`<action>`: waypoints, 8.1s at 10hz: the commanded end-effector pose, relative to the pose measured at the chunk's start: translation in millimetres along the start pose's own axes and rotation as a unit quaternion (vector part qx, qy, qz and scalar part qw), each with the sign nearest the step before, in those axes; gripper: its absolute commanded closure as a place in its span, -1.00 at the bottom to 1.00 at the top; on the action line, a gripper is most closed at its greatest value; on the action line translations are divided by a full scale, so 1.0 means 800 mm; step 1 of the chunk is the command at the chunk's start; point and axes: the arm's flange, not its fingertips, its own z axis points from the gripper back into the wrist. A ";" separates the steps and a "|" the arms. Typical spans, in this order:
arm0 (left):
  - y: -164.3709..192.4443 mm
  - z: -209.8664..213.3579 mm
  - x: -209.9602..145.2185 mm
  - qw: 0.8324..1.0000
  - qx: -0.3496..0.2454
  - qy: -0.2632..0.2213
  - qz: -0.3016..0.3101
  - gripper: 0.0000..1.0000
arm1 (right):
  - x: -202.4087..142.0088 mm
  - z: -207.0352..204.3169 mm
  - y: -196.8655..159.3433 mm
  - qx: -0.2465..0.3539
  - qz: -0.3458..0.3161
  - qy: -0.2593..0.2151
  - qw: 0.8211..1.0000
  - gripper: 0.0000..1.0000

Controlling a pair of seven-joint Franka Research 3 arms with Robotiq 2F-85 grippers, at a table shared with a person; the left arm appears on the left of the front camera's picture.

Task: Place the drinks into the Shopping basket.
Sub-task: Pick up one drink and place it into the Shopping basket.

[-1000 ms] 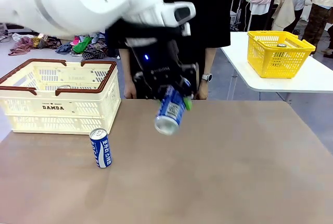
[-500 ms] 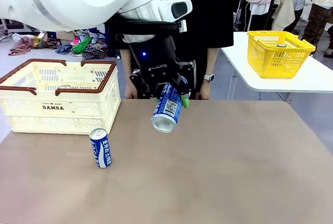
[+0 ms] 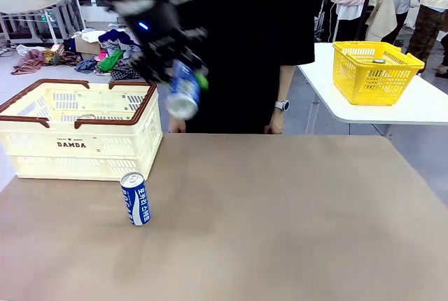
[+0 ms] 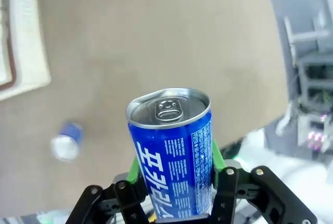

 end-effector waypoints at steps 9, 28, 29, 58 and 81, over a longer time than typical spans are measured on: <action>0.263 0.018 0.191 0.996 0.053 -0.032 0.060 1.00 | -0.001 0.002 0.006 0.002 -0.006 0.000 1.000 -1.00; 0.370 -0.210 0.234 0.987 0.126 0.101 0.024 1.00 | -0.001 0.002 0.006 0.002 -0.006 0.000 1.000 -1.00; 0.371 -0.215 0.237 0.986 0.126 0.104 0.026 1.00 | -0.001 0.002 0.006 0.002 -0.006 0.000 1.000 -1.00; 0.711 0.125 0.055 0.863 -0.499 -0.033 0.073 -1.00 | -0.001 0.002 0.006 0.002 -0.006 0.000 1.000 -1.00; 0.531 0.133 0.016 0.934 -0.349 0.065 0.037 -1.00 | -0.001 0.002 0.006 0.002 -0.006 0.000 1.000 -1.00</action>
